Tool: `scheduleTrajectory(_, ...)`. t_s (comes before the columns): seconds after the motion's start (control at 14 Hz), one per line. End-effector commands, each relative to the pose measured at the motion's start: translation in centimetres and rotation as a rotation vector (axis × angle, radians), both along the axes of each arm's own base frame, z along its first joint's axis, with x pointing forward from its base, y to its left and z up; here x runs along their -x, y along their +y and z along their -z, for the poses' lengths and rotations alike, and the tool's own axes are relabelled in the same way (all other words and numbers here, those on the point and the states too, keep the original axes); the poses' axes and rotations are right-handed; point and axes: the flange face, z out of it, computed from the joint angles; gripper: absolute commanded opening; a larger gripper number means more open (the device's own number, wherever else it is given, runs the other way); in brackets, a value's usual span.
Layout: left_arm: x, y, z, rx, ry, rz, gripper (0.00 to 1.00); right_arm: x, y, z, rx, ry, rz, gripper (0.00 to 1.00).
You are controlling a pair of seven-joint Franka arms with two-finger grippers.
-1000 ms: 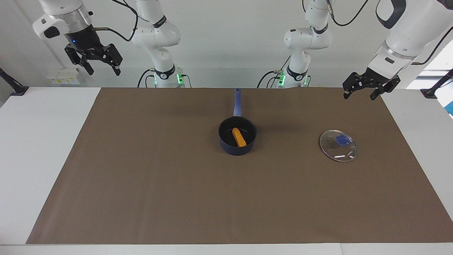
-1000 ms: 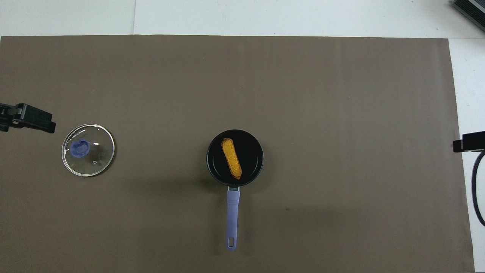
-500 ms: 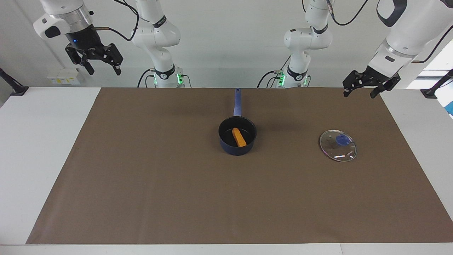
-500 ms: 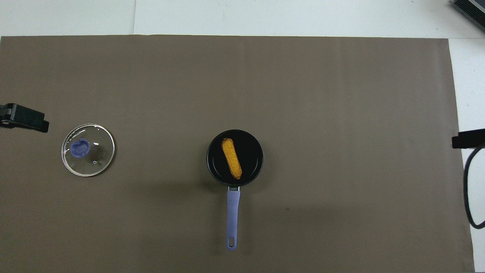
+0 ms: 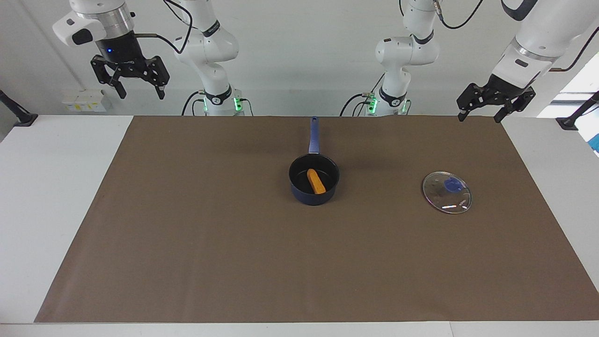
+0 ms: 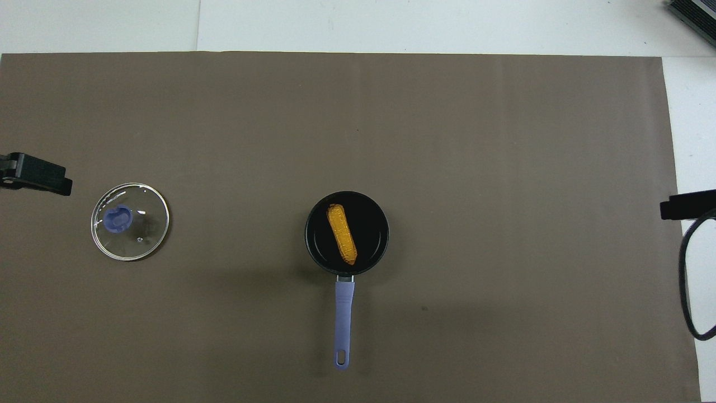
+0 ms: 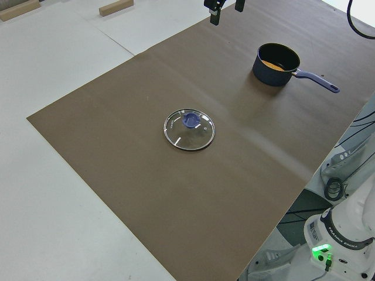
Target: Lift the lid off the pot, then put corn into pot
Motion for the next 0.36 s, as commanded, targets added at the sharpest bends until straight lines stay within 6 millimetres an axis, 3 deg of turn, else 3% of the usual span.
scheduleTrajectory(0.0,0.39,-0.03,-0.18,0.002,0.007,0.011,1.0,0.26,-0.19,-0.18,-0.024,-0.001,-0.025,1.0)
scheduleTrajectory(0.29,0.48,0.06,-0.14,0.001,0.009,0.01,1.0,0.27,-0.32,0.0,-0.027,0.0,-0.003,1.0)
